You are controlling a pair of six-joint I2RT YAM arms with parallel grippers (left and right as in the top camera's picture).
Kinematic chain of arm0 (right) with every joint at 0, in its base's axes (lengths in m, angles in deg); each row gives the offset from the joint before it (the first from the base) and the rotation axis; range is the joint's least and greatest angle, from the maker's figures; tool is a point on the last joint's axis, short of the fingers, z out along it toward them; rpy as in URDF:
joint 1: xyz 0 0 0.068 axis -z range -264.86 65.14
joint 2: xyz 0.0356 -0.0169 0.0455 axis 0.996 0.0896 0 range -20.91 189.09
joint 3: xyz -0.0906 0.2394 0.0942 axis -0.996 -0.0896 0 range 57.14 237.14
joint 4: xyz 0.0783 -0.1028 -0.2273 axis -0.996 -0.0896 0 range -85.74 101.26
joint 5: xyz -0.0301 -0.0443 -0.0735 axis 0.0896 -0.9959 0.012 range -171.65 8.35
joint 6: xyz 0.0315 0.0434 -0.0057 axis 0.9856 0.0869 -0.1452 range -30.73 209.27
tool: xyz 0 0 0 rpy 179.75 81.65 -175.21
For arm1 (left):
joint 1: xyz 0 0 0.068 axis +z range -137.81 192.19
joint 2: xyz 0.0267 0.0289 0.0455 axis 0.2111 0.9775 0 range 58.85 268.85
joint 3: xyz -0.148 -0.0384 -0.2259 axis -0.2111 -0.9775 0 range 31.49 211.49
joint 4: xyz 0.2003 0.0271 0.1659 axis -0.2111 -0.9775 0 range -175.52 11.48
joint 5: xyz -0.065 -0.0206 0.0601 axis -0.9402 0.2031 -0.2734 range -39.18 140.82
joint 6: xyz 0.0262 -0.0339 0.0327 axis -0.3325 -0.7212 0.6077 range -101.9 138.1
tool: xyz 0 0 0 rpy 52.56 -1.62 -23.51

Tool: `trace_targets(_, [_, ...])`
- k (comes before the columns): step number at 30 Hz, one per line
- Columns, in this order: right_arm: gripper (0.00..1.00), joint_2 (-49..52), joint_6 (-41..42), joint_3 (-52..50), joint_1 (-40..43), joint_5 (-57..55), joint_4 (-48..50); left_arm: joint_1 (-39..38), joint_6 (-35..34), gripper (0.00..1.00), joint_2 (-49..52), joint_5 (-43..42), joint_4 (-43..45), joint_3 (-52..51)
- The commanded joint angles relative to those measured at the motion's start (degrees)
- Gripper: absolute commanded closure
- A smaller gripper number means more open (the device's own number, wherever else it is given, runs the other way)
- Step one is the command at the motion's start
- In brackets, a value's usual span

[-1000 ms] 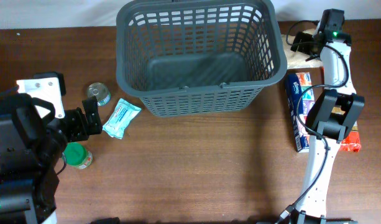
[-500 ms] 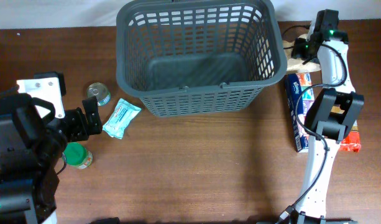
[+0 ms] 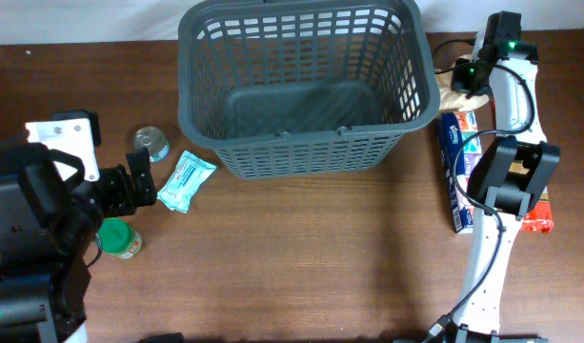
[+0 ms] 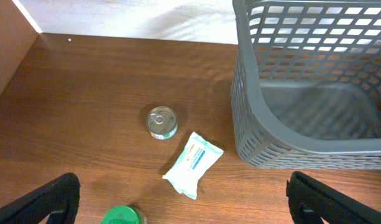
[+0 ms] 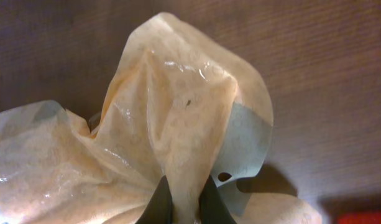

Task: Pack container
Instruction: 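Lift the paper bag and drop it into the basket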

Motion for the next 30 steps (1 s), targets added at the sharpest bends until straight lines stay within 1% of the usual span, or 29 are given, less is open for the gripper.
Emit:
trace_targets(1, [0.96, 4.7, 1.5, 4.4, 0.8, 1.9, -4.5, 0.5, 1.3, 0.01, -0.1, -0.8, 0.0, 0.8])
trace_targets(3, [0.96, 4.5, 3.3, 9.1, 1.6, 2.2, -6.8, 0.5, 1.3, 0.01, -0.1, -0.8, 0.0, 0.8])
trace_targets(9, [0.97, 4.5, 4.9, 24.6, 4.8, 6.0, -13.9, 0.5, 1.3, 0.01, -0.1, -0.8, 0.0, 0.8])
trace_targets(13, [0.96, 4.5, 5.8, 31.8, 6.3, 6.1, -17.5, 0.5, 1.3, 0.01, -0.1, -0.8, 0.0, 0.8])
trace_targets(20, [0.96, 0.5, 5.6, 32.1, 7.1, 12.2, -19.1, 0.5, 1.3, 0.01, -0.1, -0.8, 0.0, 0.8])
trace_targets(30, [0.96, -13.5, 5.7, 32.1, 7.2, 11.7, -11.3, 0.5, 1.3, 0.01, -0.1, -0.8, 0.0, 0.8])
